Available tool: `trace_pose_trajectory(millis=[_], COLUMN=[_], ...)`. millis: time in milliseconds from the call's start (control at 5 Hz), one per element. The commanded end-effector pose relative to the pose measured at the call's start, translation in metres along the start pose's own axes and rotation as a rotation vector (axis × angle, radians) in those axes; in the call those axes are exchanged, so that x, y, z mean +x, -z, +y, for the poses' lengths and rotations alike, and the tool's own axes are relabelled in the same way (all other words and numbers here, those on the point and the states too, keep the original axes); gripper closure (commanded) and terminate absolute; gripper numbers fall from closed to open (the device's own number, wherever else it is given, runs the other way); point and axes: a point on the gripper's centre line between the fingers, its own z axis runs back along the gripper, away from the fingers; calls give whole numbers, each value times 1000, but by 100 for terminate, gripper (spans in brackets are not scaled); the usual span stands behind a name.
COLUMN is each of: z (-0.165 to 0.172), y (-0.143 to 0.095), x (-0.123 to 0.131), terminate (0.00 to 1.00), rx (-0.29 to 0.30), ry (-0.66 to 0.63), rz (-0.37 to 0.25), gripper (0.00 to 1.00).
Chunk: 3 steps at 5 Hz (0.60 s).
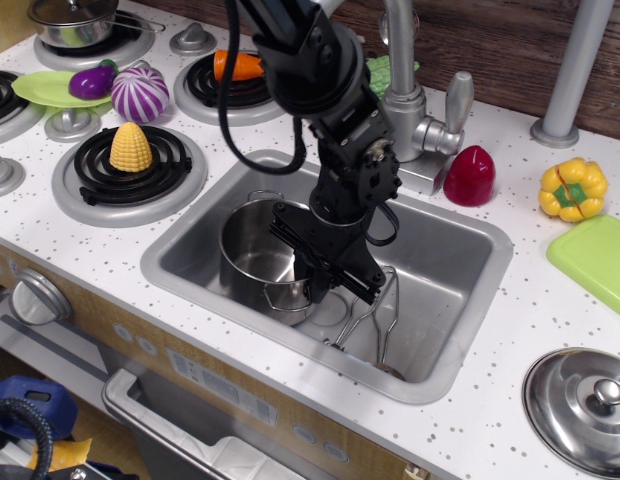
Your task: Pick up pot from sink
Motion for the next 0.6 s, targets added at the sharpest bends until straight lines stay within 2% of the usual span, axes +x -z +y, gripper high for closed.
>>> trace_pose_trajectory(millis=[0,200,400], z=[17,19,17], y=[-67,-90,-98], x=[18,7,9], terminate=[0,0,100], rx=[43,53,47], ry=[22,12,-8], rz=[-59,-102,-132], gripper=[100,100,100])
